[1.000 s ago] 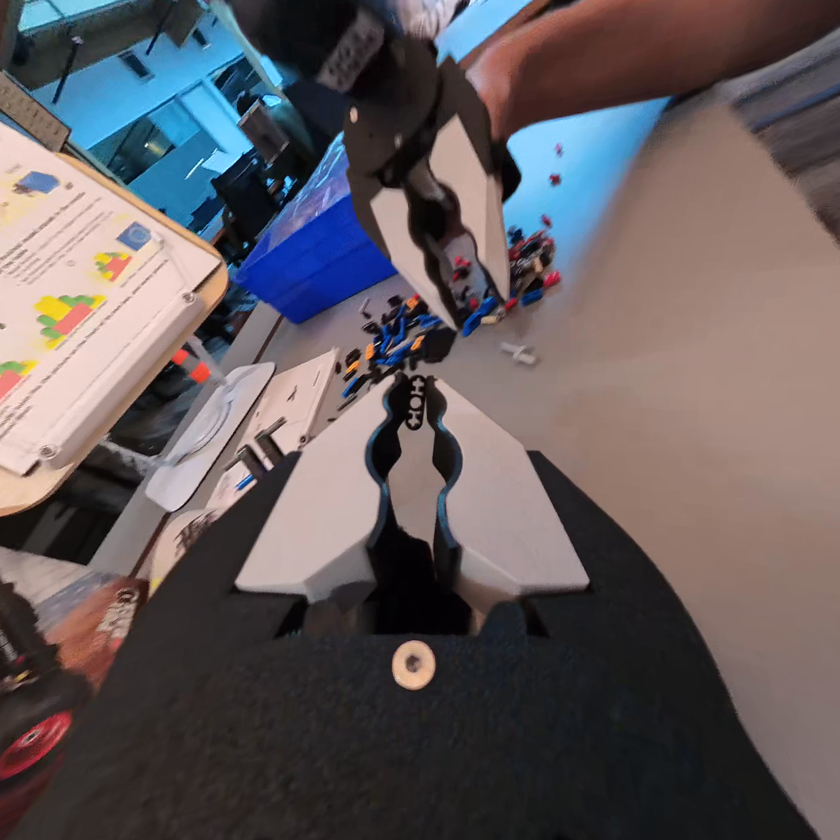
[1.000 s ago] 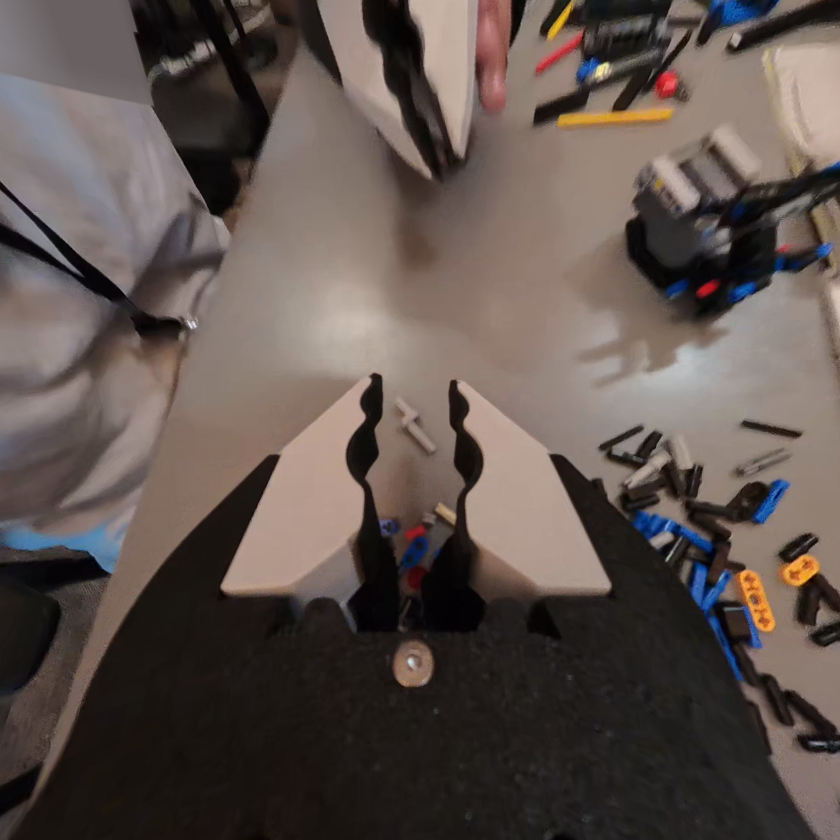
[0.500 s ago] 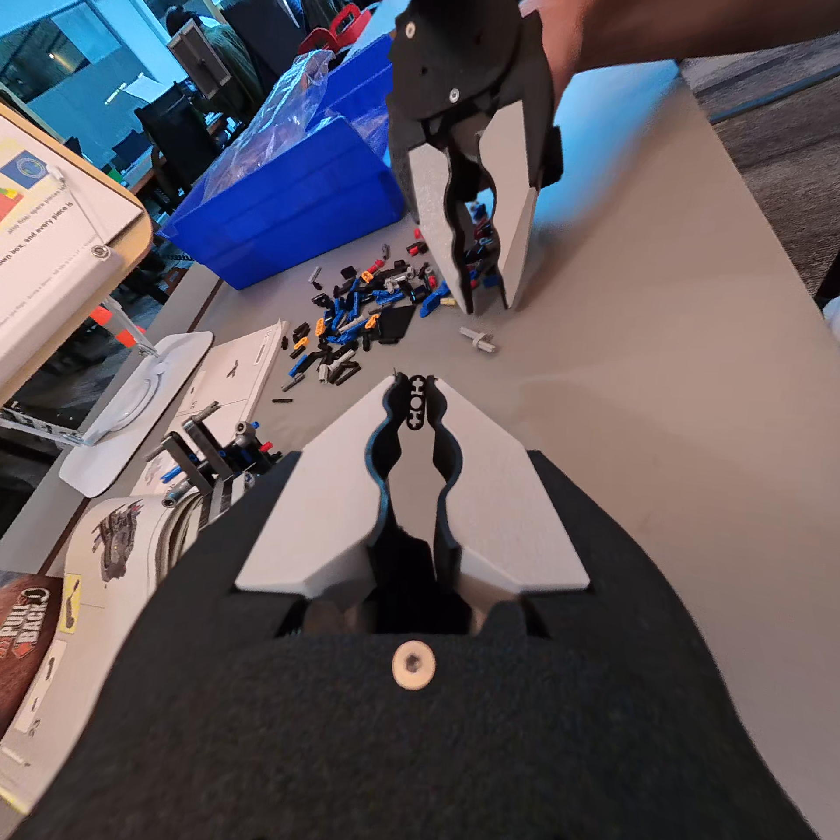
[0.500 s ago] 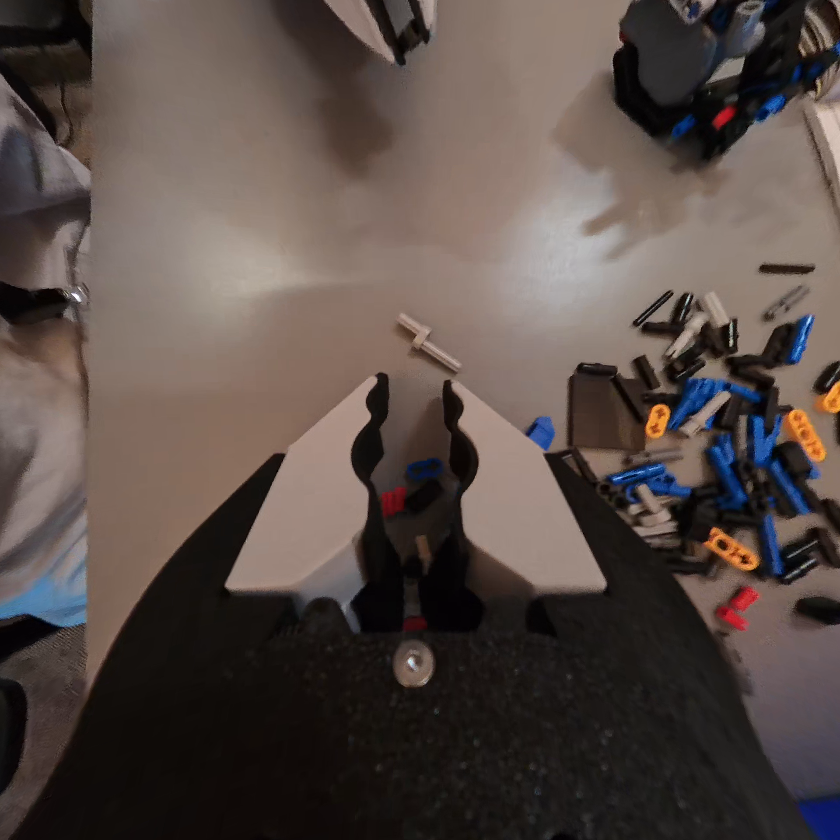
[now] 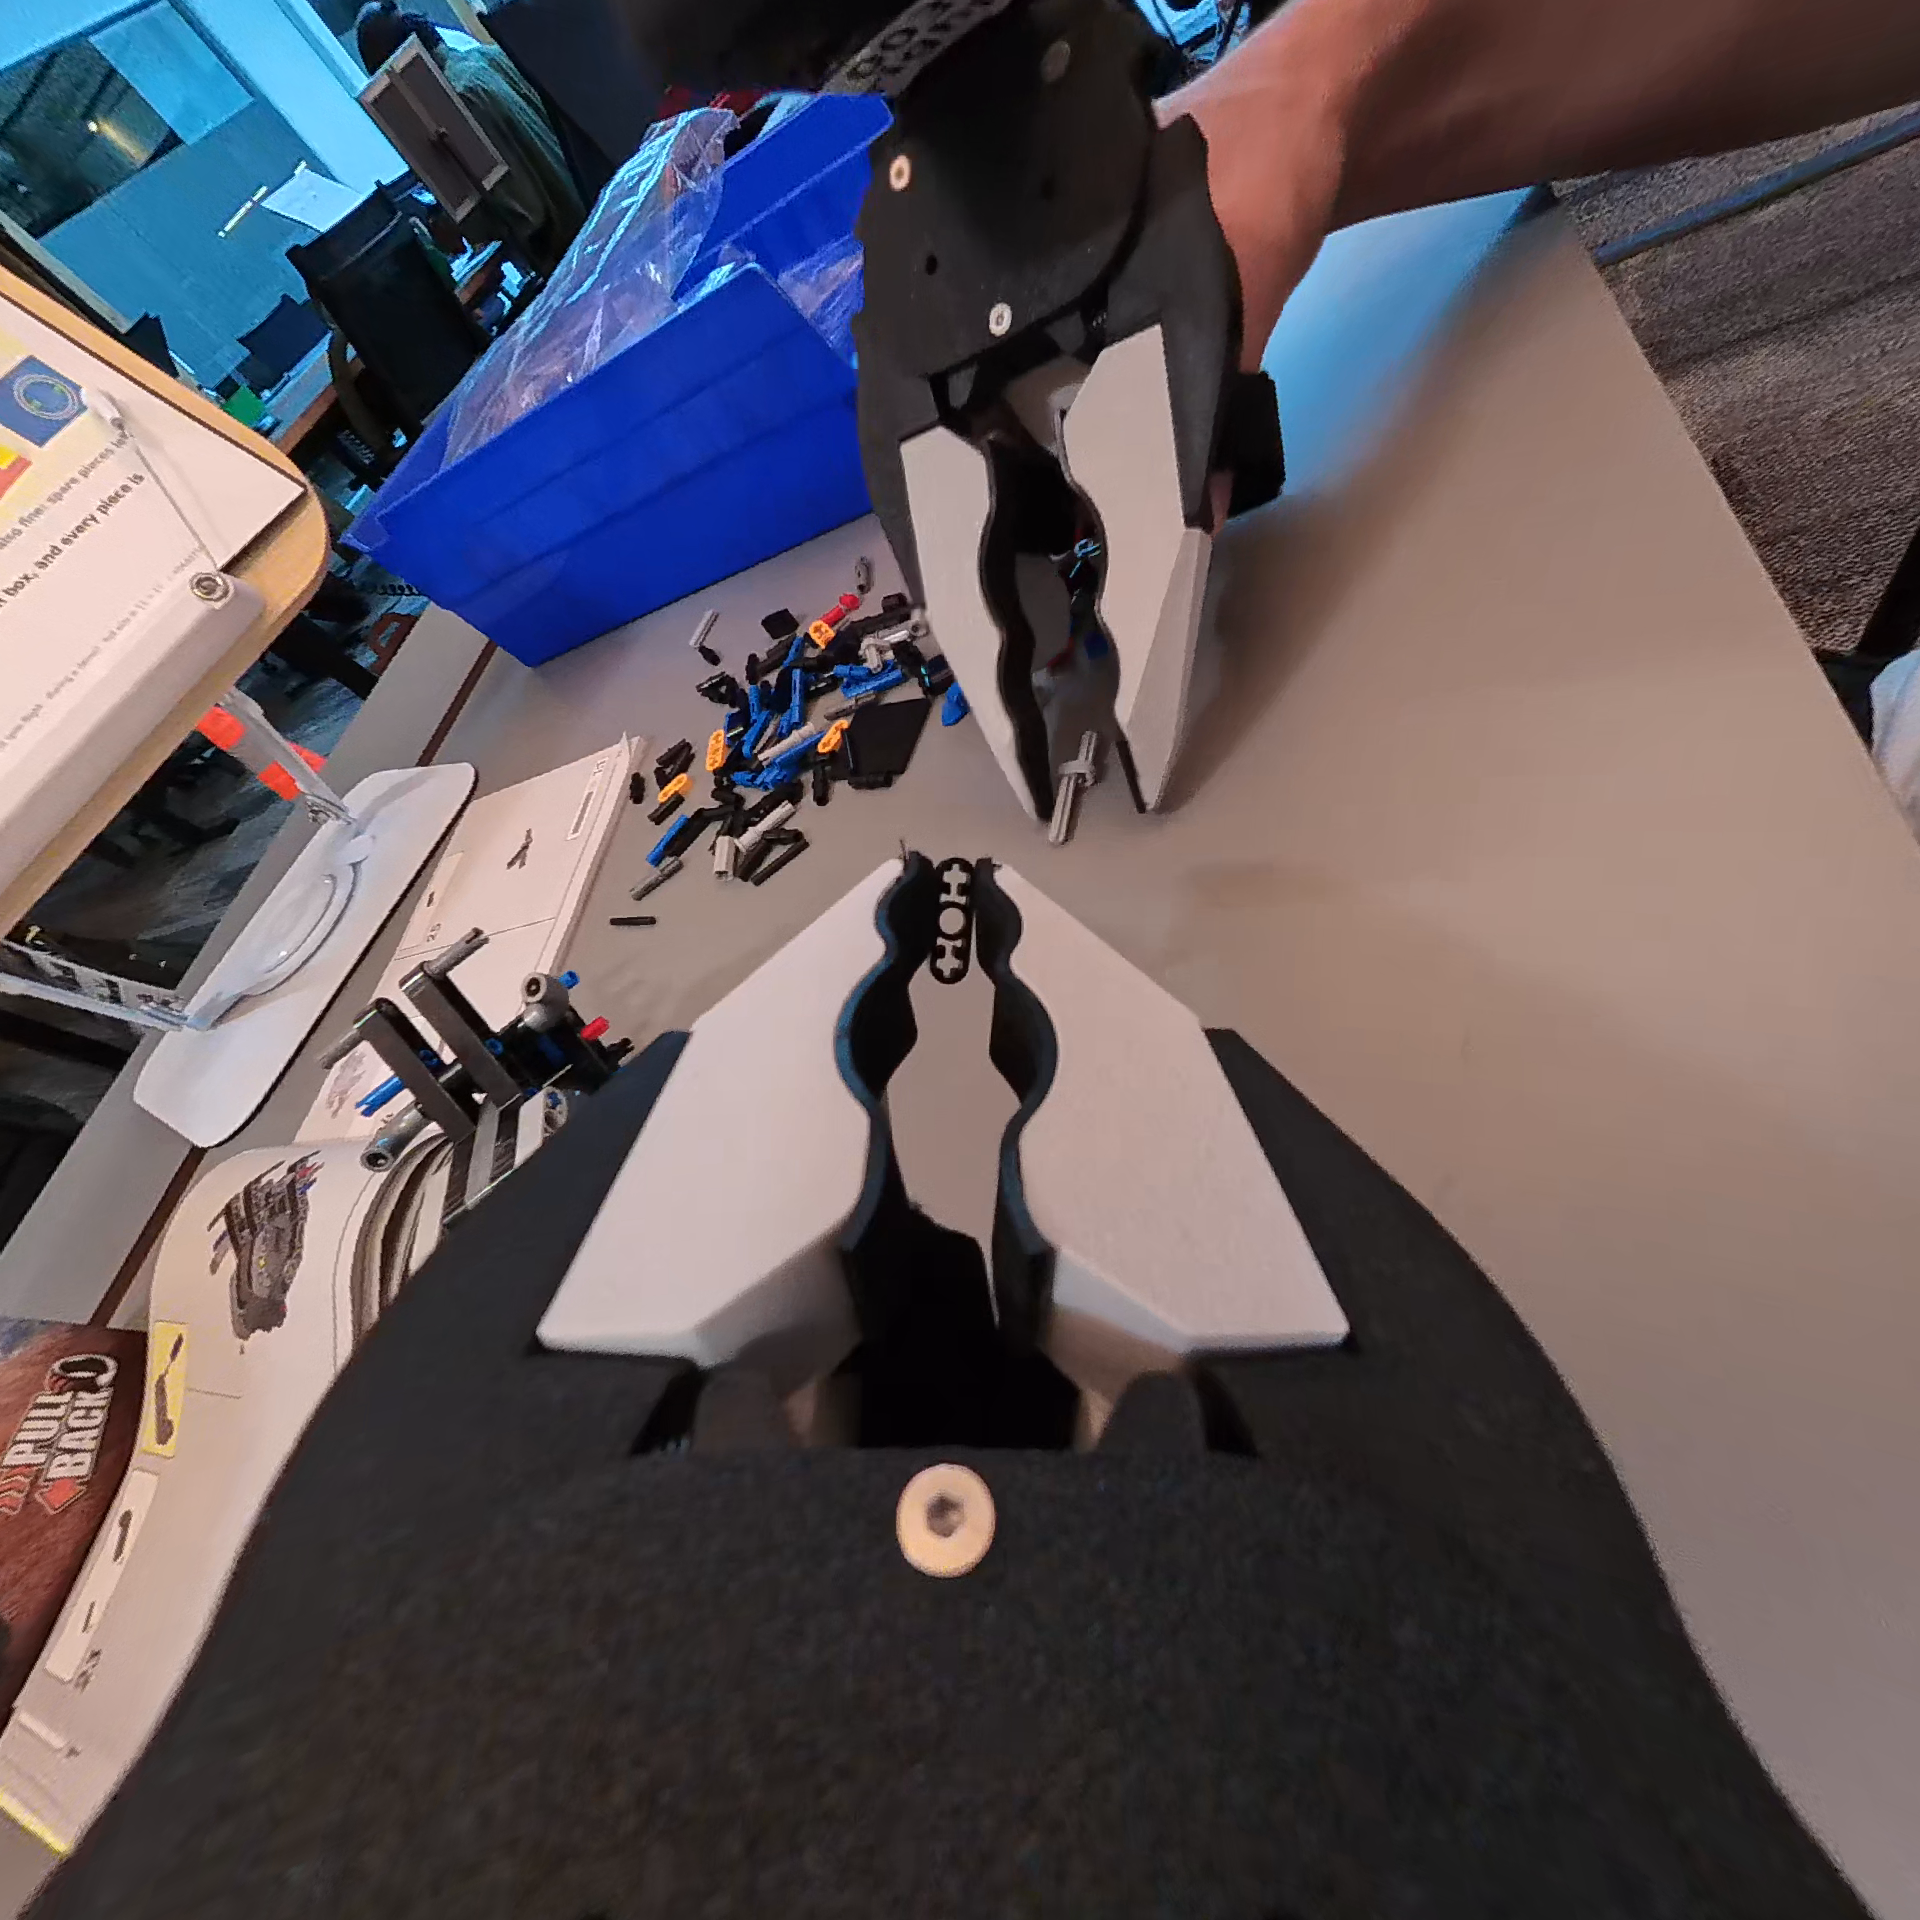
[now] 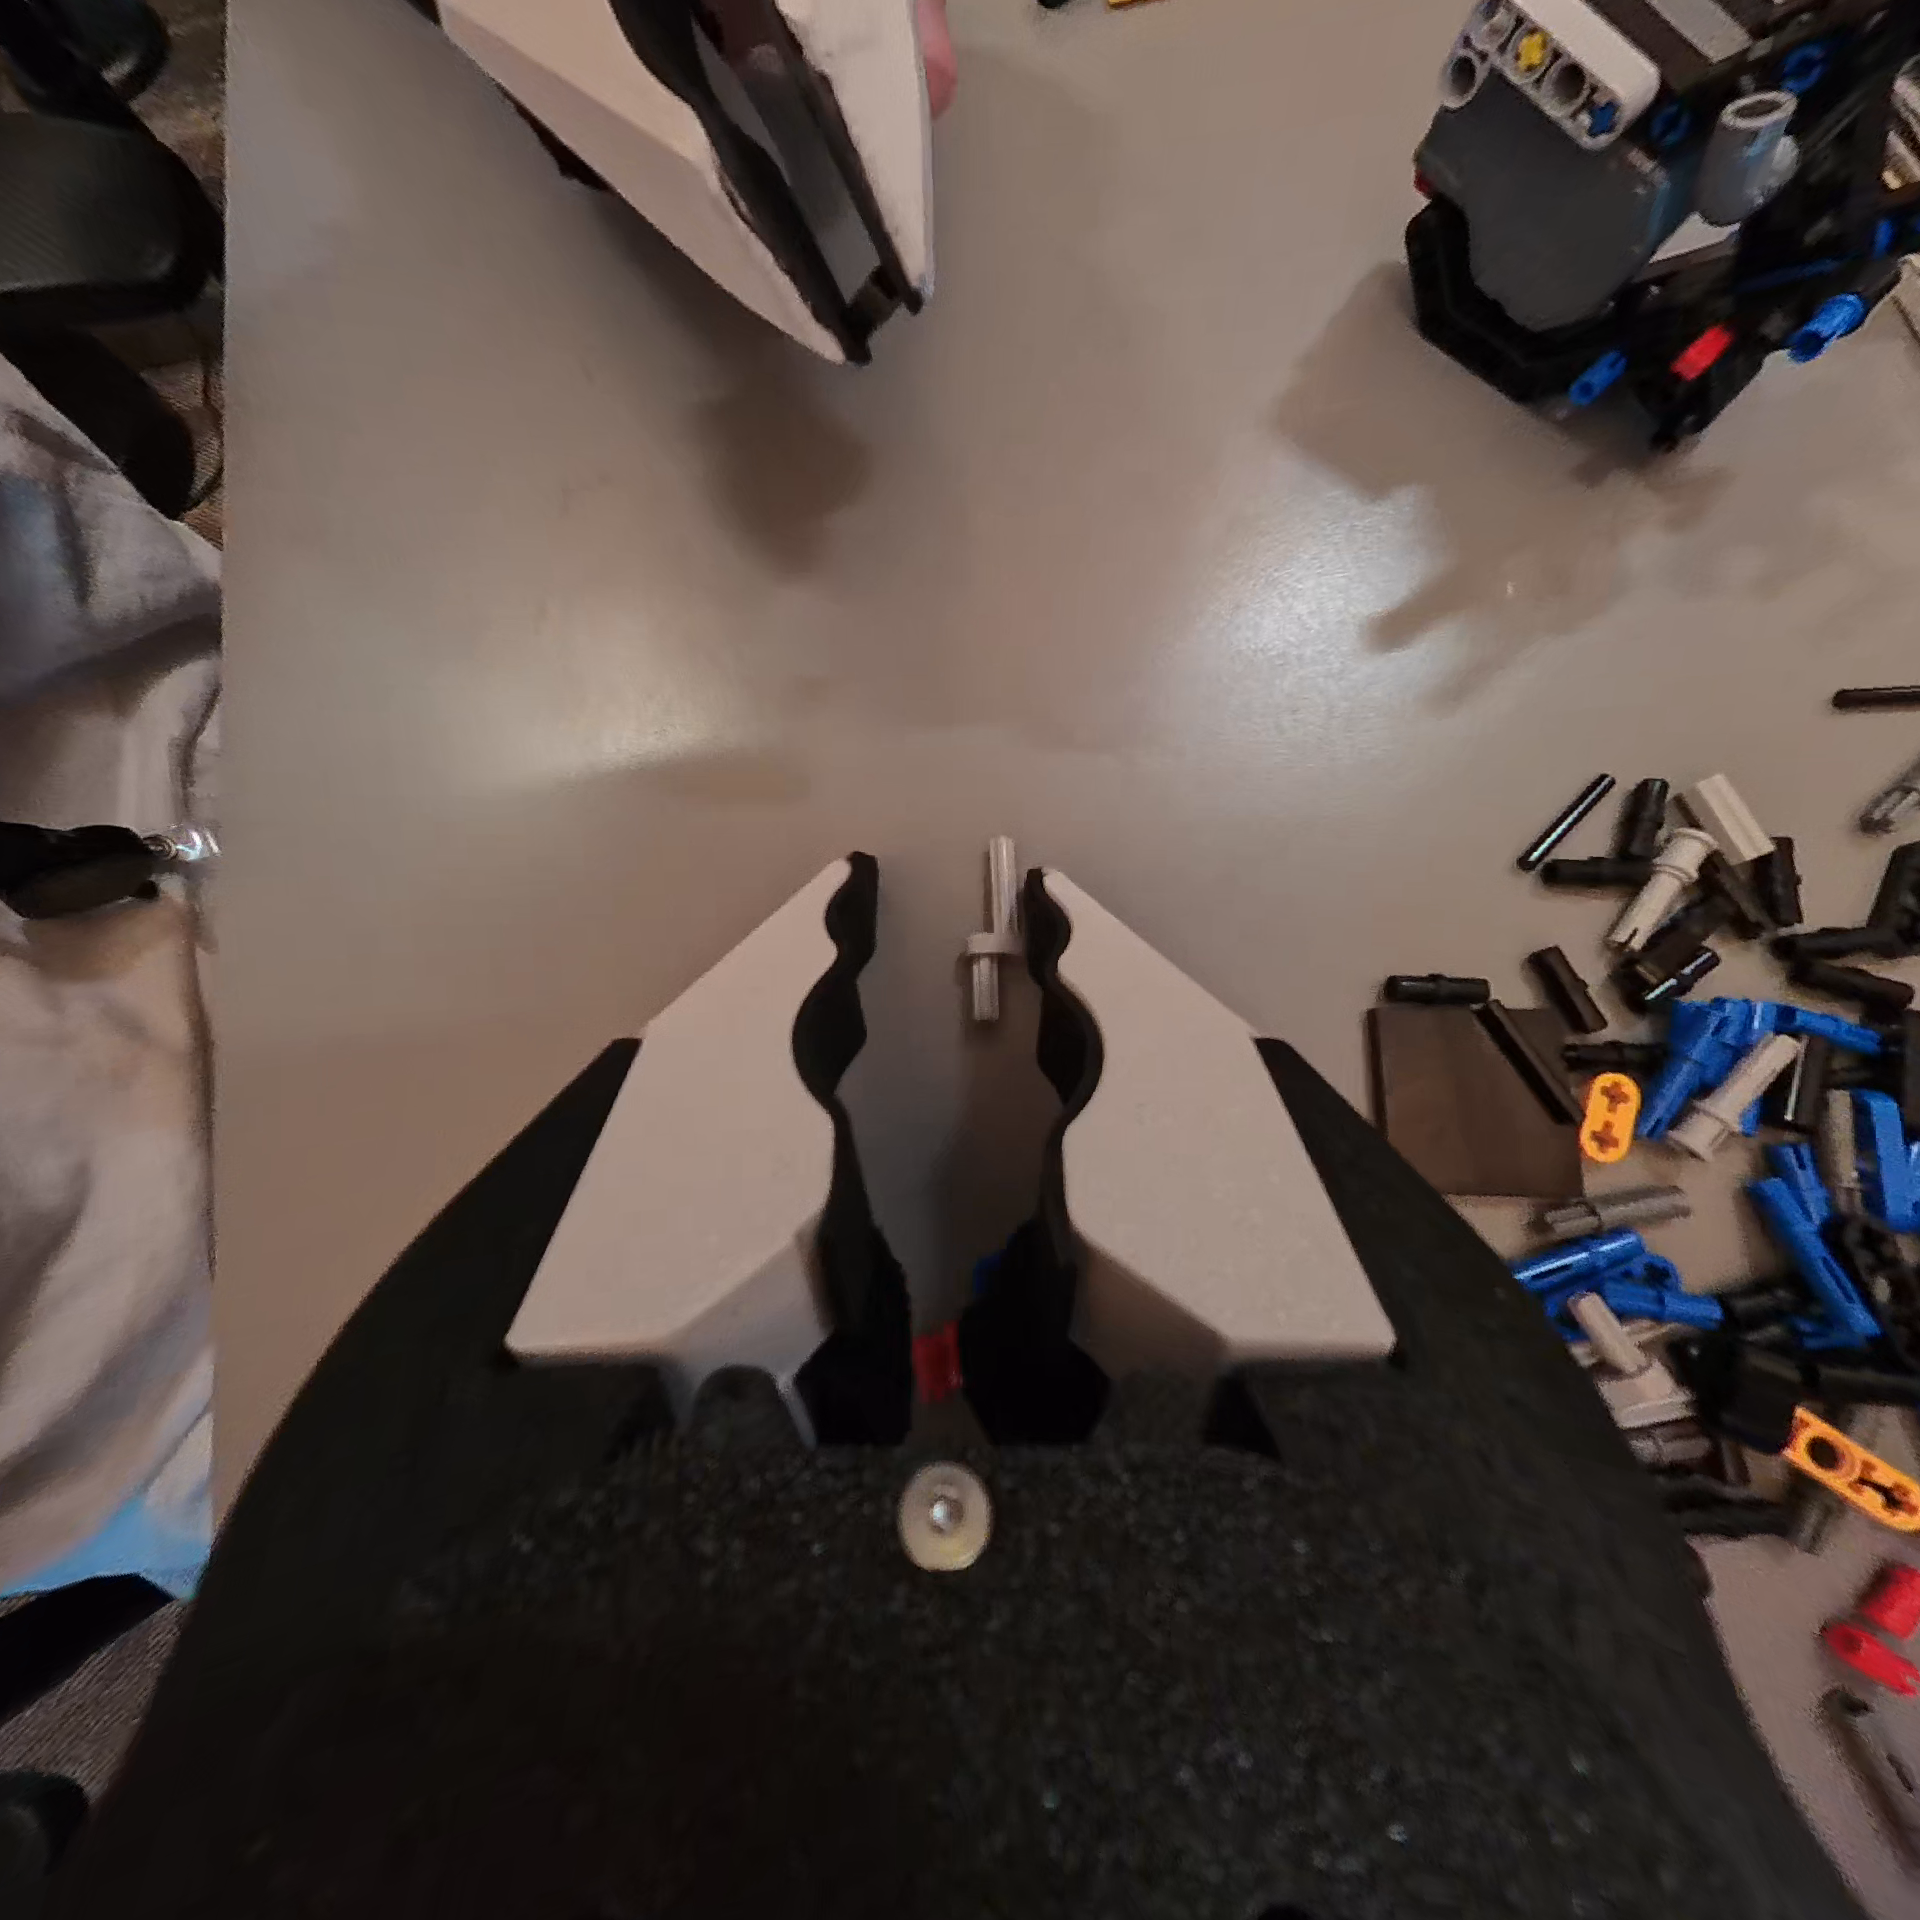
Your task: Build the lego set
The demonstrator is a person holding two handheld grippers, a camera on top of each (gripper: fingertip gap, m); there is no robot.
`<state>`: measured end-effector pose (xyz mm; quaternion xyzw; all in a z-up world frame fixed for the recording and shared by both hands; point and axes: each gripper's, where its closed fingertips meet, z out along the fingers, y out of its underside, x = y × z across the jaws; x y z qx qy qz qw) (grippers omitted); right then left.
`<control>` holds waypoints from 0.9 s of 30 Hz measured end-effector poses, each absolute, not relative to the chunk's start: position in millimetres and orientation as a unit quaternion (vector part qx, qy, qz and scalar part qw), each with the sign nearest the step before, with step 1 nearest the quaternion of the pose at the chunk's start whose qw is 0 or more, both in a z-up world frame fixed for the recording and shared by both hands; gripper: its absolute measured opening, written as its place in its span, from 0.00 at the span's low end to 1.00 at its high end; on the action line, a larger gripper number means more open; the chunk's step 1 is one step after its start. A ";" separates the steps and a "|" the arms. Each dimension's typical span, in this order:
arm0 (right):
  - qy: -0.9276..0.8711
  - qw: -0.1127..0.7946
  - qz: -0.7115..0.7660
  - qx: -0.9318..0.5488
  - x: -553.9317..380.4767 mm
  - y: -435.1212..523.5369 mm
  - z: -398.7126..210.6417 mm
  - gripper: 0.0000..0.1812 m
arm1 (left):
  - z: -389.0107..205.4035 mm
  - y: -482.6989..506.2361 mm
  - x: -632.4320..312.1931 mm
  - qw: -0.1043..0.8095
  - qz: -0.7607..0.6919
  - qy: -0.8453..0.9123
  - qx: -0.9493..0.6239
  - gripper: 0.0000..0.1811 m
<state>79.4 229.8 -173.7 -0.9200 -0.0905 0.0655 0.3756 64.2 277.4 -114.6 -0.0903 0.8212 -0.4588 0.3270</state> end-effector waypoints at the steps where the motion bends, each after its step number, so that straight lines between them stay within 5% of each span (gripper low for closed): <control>1: -0.089 0.377 0.055 -0.920 81.2 229.7 -174.0 0.13 | -114.9 277.4 64.1 0.327 -0.458 0.822 -0.090 0.03; 12: -0.136 0.361 -0.059 -0.921 96.5 235.9 -175.1 0.02 | -113.0 277.8 64.0 0.309 -0.474 0.819 -0.100 0.03; 19: -0.226 0.535 -0.008 -0.814 76.9 277.8 -92.4 0.01 | -92.2 289.9 70.7 0.249 -0.561 0.777 -0.142 0.03; 27: -0.284 0.560 0.043 -0.777 65.4 298.4 -85.4 0.01 | -75.9 293.4 65.3 0.216 -0.611 0.750 -0.131 0.03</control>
